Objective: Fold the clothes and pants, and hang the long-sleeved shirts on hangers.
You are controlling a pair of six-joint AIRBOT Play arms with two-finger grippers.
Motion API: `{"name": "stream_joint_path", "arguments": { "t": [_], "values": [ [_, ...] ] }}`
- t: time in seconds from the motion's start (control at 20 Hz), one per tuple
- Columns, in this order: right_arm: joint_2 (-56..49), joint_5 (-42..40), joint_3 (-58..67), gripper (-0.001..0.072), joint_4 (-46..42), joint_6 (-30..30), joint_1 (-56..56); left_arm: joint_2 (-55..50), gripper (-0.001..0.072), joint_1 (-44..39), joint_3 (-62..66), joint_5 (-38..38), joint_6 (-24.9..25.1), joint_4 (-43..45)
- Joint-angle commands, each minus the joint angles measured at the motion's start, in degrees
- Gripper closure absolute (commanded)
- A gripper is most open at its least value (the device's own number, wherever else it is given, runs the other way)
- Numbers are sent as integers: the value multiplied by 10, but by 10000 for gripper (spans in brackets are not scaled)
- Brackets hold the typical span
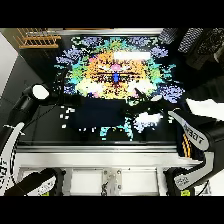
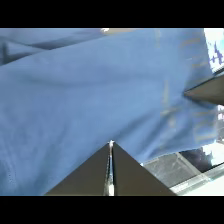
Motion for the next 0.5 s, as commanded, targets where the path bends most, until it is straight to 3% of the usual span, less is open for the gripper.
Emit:
{"name": "stream_joint_path", "arguments": {
  "t": [0.0,0.1,0.35,0.45],
  "values": [
    [7,7,10,700,42,-47,22,0,700,-1,-1,1,-1,-4],
    [41,9,17,701,-1,-23,3,0,700,-1,-1,2,-5,-4],
    [218,53,23,701,-318,212,-145,0,700,-1,-1,2,-4,-4],
    [295,89,23,701,-405,258,-237,0,700,-1,-1,2,-4,-4]
  ]
}}
